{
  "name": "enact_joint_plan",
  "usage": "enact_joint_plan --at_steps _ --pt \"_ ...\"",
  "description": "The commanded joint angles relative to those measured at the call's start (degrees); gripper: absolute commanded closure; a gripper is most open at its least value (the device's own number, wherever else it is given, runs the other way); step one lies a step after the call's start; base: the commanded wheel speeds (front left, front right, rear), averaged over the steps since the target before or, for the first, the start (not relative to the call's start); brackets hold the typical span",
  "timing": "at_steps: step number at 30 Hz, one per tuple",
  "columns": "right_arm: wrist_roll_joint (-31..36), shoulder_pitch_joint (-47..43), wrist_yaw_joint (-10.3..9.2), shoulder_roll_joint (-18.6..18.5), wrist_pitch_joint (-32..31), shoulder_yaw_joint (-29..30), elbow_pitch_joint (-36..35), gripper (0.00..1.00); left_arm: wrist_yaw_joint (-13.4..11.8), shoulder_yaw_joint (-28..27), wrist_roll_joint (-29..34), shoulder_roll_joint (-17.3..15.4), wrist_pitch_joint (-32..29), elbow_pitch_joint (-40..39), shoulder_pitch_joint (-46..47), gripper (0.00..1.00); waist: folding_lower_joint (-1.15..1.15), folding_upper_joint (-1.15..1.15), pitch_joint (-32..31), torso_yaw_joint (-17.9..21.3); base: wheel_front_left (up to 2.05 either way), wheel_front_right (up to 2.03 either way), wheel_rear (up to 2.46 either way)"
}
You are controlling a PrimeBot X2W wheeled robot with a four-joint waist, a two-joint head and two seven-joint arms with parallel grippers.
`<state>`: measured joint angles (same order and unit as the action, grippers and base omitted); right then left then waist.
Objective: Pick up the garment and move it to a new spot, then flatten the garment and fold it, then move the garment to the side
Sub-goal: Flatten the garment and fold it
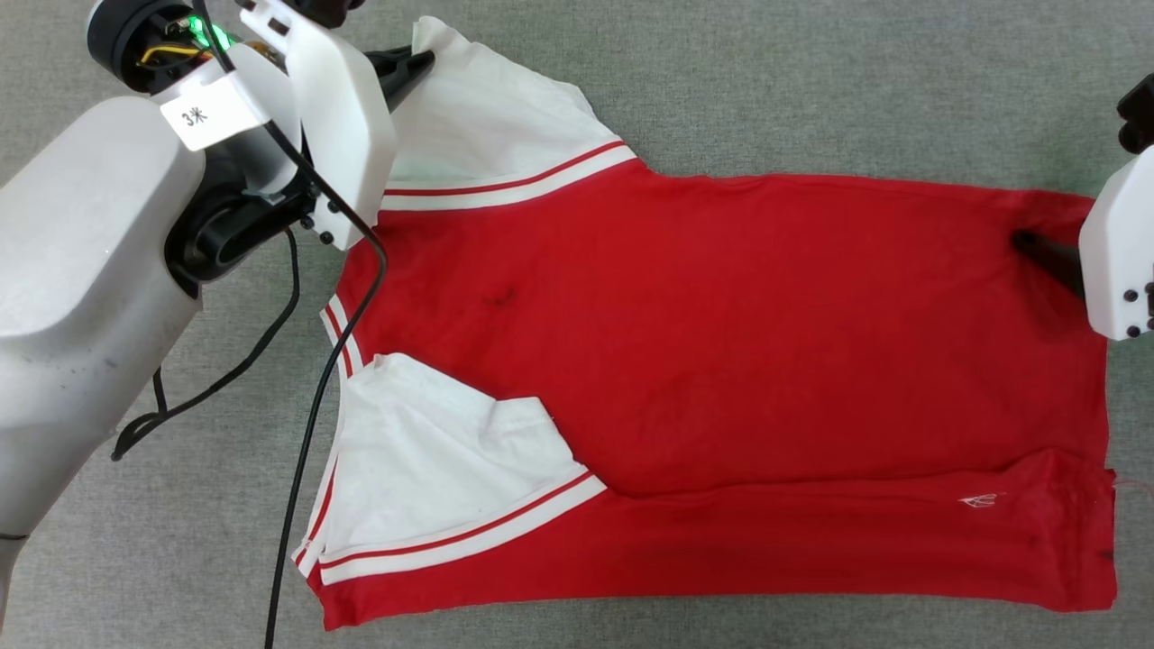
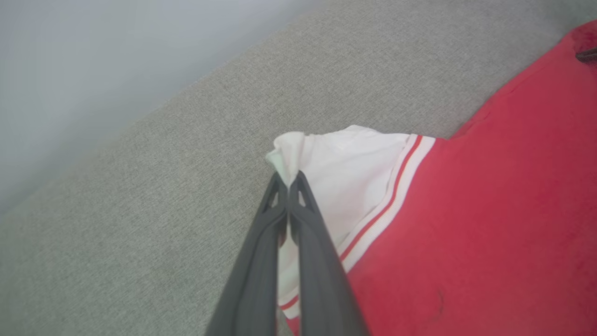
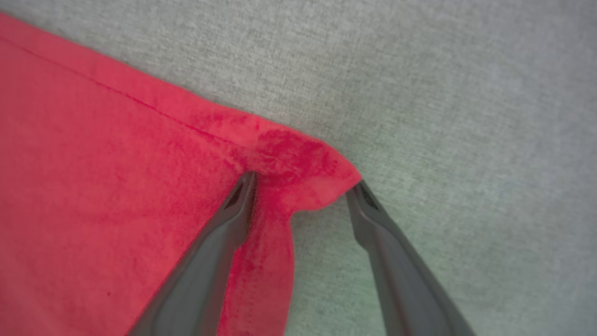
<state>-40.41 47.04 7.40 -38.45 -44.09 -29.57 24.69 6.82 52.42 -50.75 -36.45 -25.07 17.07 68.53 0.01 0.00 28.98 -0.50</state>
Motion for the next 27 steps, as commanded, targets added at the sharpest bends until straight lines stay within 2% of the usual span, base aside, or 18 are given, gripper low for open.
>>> enact_joint_plan --at_steps 1,8,14,19,24,25,27 --pt "-0.6 -2.5 0.15 2.2 0.5 -2.9 2.1 1.0 -0.2 -0.2 -0.1 -0.1 0.5 0.2 -0.3 1.0 -0.01 0.0 -0.3 0.2 0.0 0.0 0.0" --pt "-1.6 0.6 0.05 0.2 11.1 -4.0 3.2 1.0 -0.4 -0.4 -0.3 -0.2 3.1 1.2 -2.5 1.0 -0.01 0.0 -4.1 0.8 0.0 0.0 0.0" --pt "-3.0 -2.3 0.05 -0.9 19.4 -5.7 2.1 1.0 -1.5 -0.4 -1.3 -1.2 5.6 -0.3 -7.0 1.0 -0.01 0.0 -9.1 1.1 0.0 0.0 0.0" --pt "-3.6 -6.8 0.05 -1.7 25.3 -6.0 0.7 1.0 -3.6 -0.4 -2.7 -3.3 7.5 -3.5 -13.0 1.0 -0.01 0.0 -13.0 1.1 0.0 0.0 0.0" --pt "-3.0 -10.8 0.05 -1.9 27.9 -6.1 -0.4 1.0 -5.7 0.0 -3.9 -5.3 8.5 -6.5 -18.4 1.0 -0.01 0.0 -15.3 1.0 0.0 0.0 0.0" --pt "-2.9 -14.4 0.05 -2.0 29.3 -5.6 -1.4 1.0 -7.5 0.1 -4.9 -6.7 9.3 -8.7 -22.5 1.0 -0.01 0.0 -17.0 0.8 0.0 0.0 0.0" --pt "-2.7 -16.8 0.05 -2.3 30.2 -5.2 -2.1 1.0 -8.5 0.7 -5.2 -7.5 9.7 -10.2 -25.2 1.0 -0.01 0.0 -18.0 0.6 0.0 0.0 0.0"
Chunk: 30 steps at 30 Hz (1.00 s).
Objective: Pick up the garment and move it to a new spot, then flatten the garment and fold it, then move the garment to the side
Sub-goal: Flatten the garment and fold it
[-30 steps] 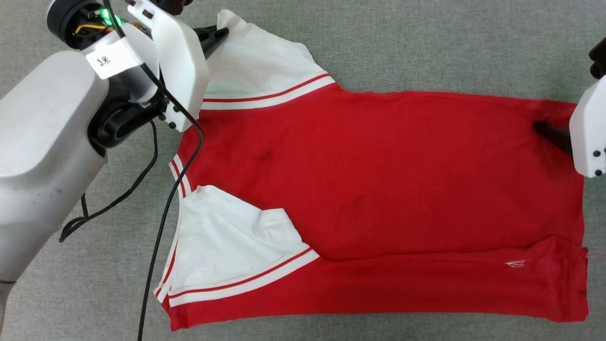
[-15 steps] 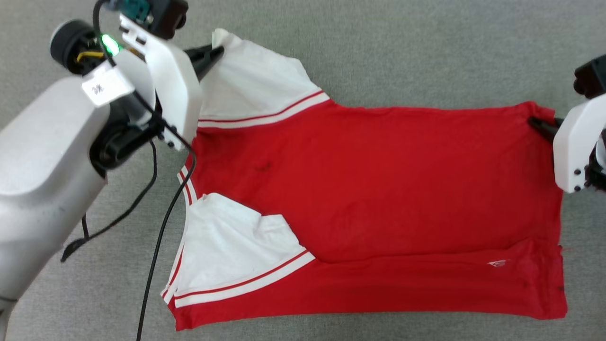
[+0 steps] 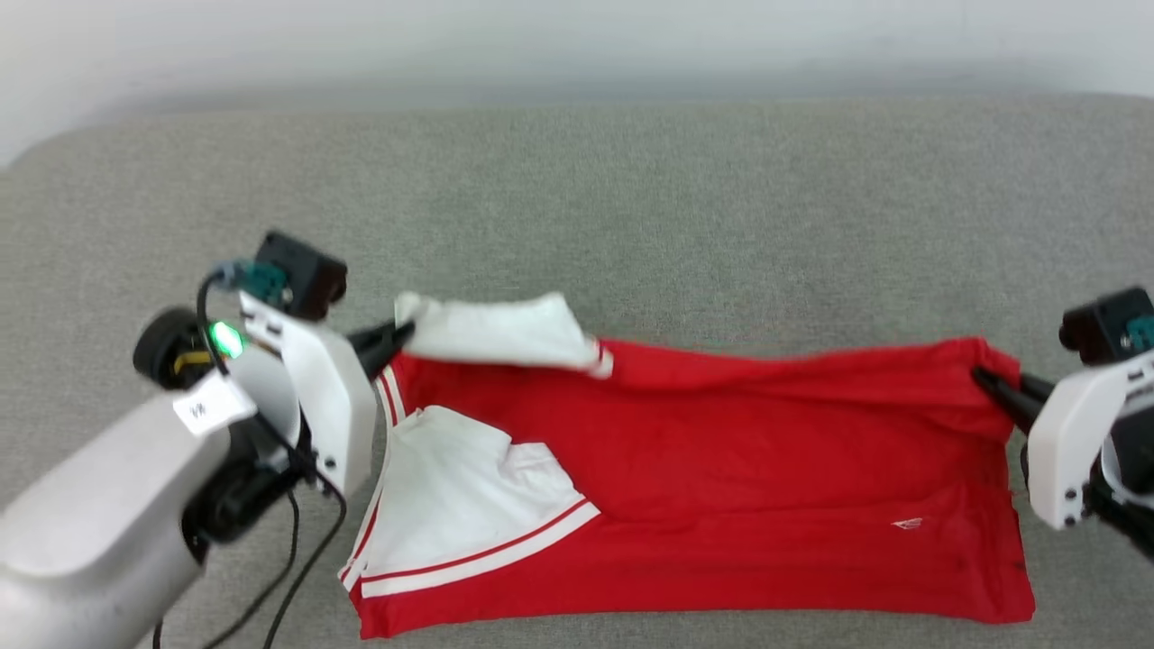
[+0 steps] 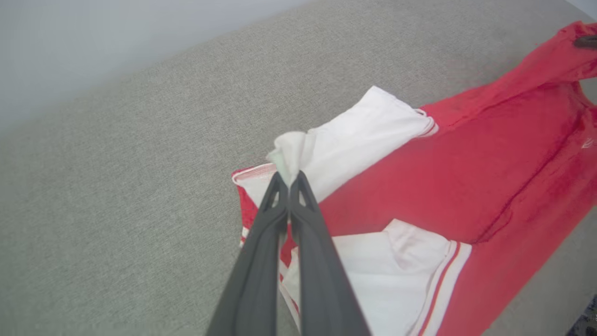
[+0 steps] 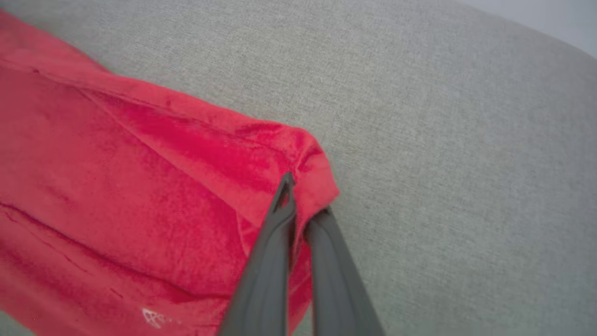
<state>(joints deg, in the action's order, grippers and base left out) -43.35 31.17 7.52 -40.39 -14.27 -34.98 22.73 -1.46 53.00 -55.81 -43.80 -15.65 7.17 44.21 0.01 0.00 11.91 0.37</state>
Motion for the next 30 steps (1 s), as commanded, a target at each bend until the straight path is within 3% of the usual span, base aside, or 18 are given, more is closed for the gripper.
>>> enact_joint_plan --at_steps 1,12,22,23,24,25,30 --pt "0.2 -2.4 -0.07 -0.5 0.9 0.5 -0.6 1.0 -0.8 0.4 -0.6 -0.4 0.4 -0.9 -2.3 1.0 -0.01 0.0 -1.4 -0.5 0.0 0.0 0.0" --pt "1.4 -18.0 -0.07 0.2 4.0 7.2 -6.0 1.0 -5.6 2.8 -3.9 -3.5 3.2 -4.9 -16.0 1.0 -0.01 0.0 -4.3 -1.4 0.0 0.0 0.0" --pt "2.5 -26.4 -0.07 4.3 3.6 12.2 -6.3 0.99 -6.6 4.5 -4.7 -0.8 5.1 -0.7 -20.4 1.0 -0.01 0.0 -3.3 -0.8 0.0 0.0 0.0" --pt "2.6 -26.6 -0.07 4.6 3.9 12.7 -6.1 0.53 -6.8 4.4 -4.7 -0.6 5.5 -0.4 -20.6 1.0 -0.01 0.0 -3.4 -0.8 0.0 0.0 0.0" --pt "2.6 -26.8 -0.07 5.1 4.3 13.1 -6.0 0.0 -7.0 4.1 -4.6 -0.3 6.3 -0.3 -20.7 0.95 -0.01 0.0 -3.6 -0.8 0.0 0.0 0.0" --pt "2.3 -26.8 -0.07 5.5 4.7 13.8 -6.2 0.0 -7.3 3.8 -4.2 0.0 7.4 -0.3 -20.8 0.0 -0.01 0.0 -3.9 -0.8 0.0 0.0 0.0" --pt "-0.3 -28.9 -0.07 4.7 4.7 17.1 -9.0 0.0 -11.1 1.8 -3.2 0.7 12.9 -0.5 -22.5 0.0 -0.01 0.0 -5.6 -1.1 0.0 0.0 0.0"
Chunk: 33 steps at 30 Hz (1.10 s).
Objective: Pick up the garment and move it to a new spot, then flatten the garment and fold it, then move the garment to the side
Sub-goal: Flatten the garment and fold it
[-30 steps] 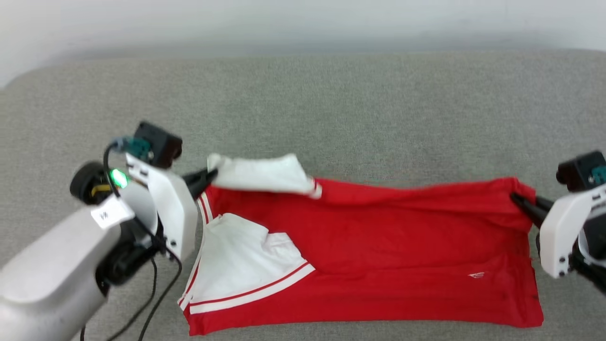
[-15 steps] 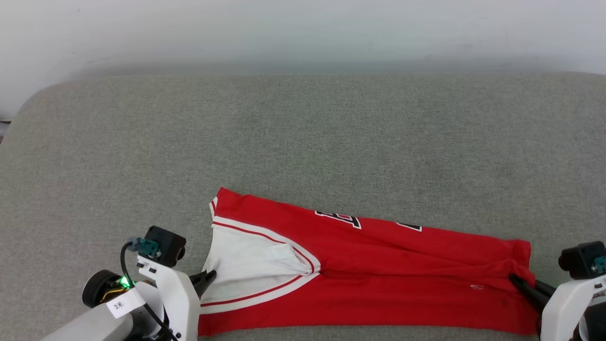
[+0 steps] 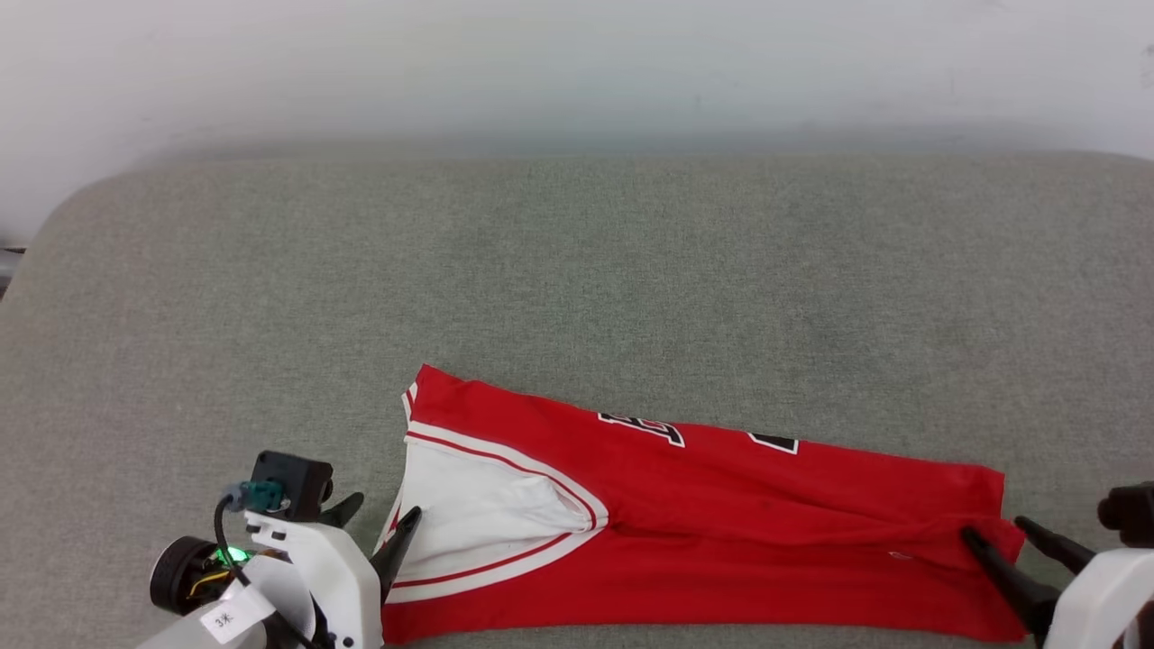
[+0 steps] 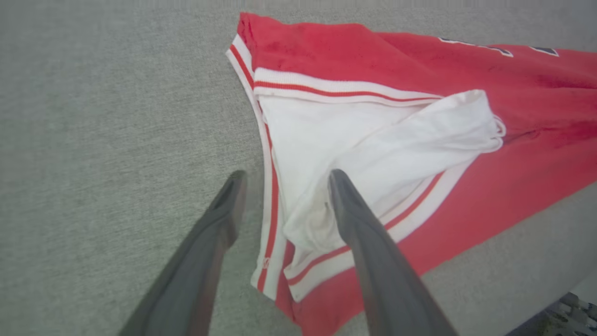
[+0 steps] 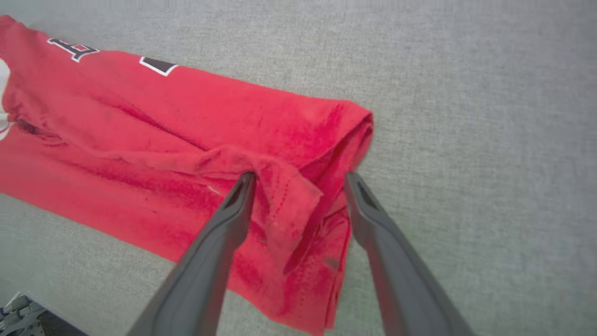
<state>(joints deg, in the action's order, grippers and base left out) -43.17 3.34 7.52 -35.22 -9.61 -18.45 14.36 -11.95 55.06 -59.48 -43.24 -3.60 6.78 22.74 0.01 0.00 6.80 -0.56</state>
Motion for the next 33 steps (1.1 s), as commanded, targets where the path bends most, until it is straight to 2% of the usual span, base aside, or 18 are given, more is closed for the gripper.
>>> enact_joint_plan --at_steps 1,11,17,25,28,33 --pt "-1.0 -1.5 -0.06 -1.0 -0.3 1.2 -1.4 0.0 -1.3 -0.5 0.8 0.2 1.7 -0.3 -1.3 0.0 -0.01 0.0 -0.7 -0.2 0.0 0.0 0.0" --pt "-7.6 -4.2 -0.06 -6.0 -6.6 8.7 -8.3 0.0 -10.8 -5.3 4.9 1.2 14.7 -2.3 -4.2 0.0 -0.01 0.0 -1.7 -0.9 0.0 0.0 0.0" --pt "-11.6 -4.5 -0.06 -6.9 -14.5 10.6 -6.9 0.0 -13.8 -8.7 8.0 2.7 18.3 -2.3 -5.4 0.0 -0.01 0.0 -0.9 -1.8 0.0 0.0 0.0" --pt "-13.1 -2.0 -0.06 -5.0 -20.0 9.7 -4.0 0.0 -15.7 -15.8 17.2 6.4 18.9 -3.3 -7.5 0.0 -0.01 0.0 0.4 -3.3 0.0 0.0 0.0" --pt "-12.7 -0.6 -0.06 -3.9 -20.8 8.5 -2.1 0.0 -15.3 -20.0 21.7 8.4 18.9 -4.1 -9.4 0.0 -0.01 0.0 0.9 -3.9 0.0 0.0 0.0" --pt "-12.5 0.3 -0.06 -2.9 -21.4 6.5 0.3 0.0 -13.9 -24.0 25.8 10.9 18.8 -5.0 -11.7 0.0 -0.01 0.0 1.5 -4.5 0.0 0.0 0.0"
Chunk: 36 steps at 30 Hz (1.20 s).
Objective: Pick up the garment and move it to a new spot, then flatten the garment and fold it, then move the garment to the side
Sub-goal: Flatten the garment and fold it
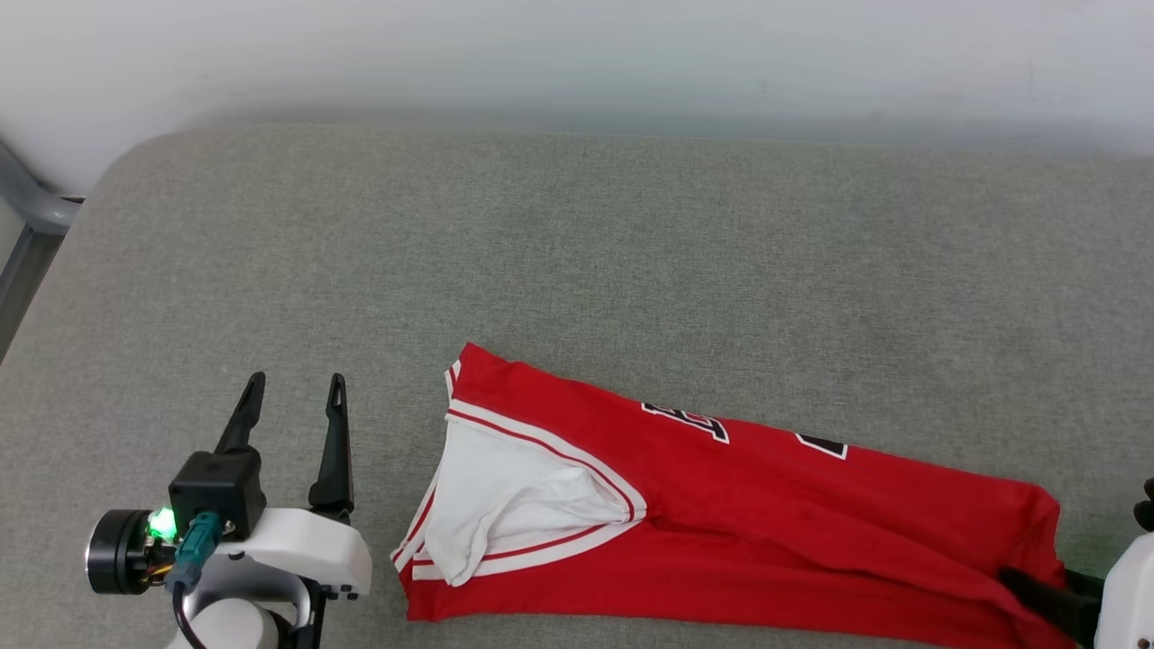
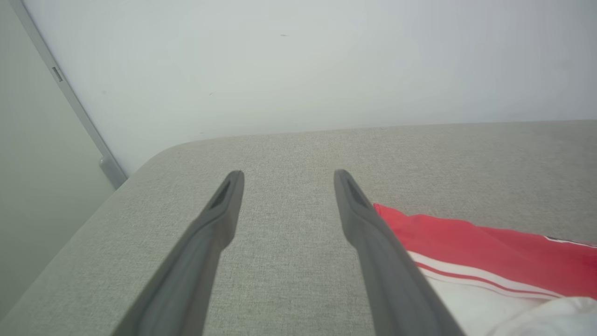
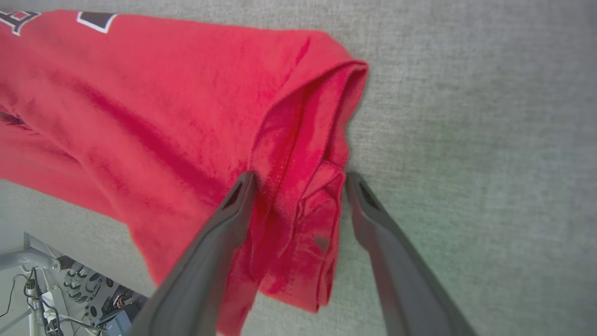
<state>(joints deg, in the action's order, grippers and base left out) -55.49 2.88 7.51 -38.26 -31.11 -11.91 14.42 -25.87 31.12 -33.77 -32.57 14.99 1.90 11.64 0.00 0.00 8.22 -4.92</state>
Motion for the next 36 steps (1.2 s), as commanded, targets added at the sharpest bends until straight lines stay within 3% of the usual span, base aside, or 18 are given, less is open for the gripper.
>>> enact_joint_plan --at_steps 1,11,20,21,22,23,29,30,36 --pt "0.0 1.1 -0.05 0.3 0.1 -0.6 0.8 0.0 0.4 -1.1 1.1 1.0 0.3 -0.4 -1.1 0.0 0.0 0.0 0.2 -0.2 0.0 0.0 0.0" --pt "-2.1 2.5 0.05 3.5 1.5 -7.7 4.5 0.0 4.3 -8.9 12.0 9.0 0.2 -1.5 -5.8 0.0 0.0 0.0 1.2 -1.3 0.0 0.0 0.0" --pt "-3.0 4.2 0.31 3.4 5.1 -13.4 4.2 0.0 9.0 -14.0 18.8 15.0 0.2 -0.1 -8.4 0.0 0.0 0.0 0.9 -1.7 0.0 0.0 0.0" --pt "-2.7 4.4 0.31 3.1 5.9 -13.8 4.6 0.53 9.5 -14.4 19.4 15.4 0.2 0.1 -8.7 0.0 0.0 0.0 0.8 -1.7 0.0 0.0 0.0" --pt "-2.5 4.6 0.31 2.9 6.5 -14.0 5.1 0.53 9.9 -14.8 19.9 16.0 0.2 0.3 -8.9 0.0 0.0 0.0 0.7 -1.7 0.0 0.0 0.0" --pt "-2.4 4.7 0.31 2.6 7.0 -14.3 5.6 1.0 10.4 -15.2 20.4 16.5 0.2 0.5 -9.2 0.0 0.0 0.0 0.6 -1.7 0.0 0.0 0.0" --pt "-2.8 6.0 -0.08 -0.3 10.8 -13.5 8.8 1.0 12.7 -17.3 23.7 18.5 0.2 1.1 -10.3 0.0 0.0 0.0 -0.3 -1.6 0.0 0.0 0.0" --pt "-2.8 6.4 -0.11 -2.3 12.3 -12.8 10.3 1.0 13.6 -18.3 24.8 19.4 0.2 1.3 -10.7 0.0 0.0 0.0 -0.8 -1.5 0.0 0.0 0.0" --pt "-2.4 6.2 -0.08 -6.2 14.4 -11.1 13.3 1.0 14.5 -20.3 26.8 20.6 0.2 1.7 -11.8 0.0 0.0 0.0 -1.8 -1.1 0.0 0.0 0.0"
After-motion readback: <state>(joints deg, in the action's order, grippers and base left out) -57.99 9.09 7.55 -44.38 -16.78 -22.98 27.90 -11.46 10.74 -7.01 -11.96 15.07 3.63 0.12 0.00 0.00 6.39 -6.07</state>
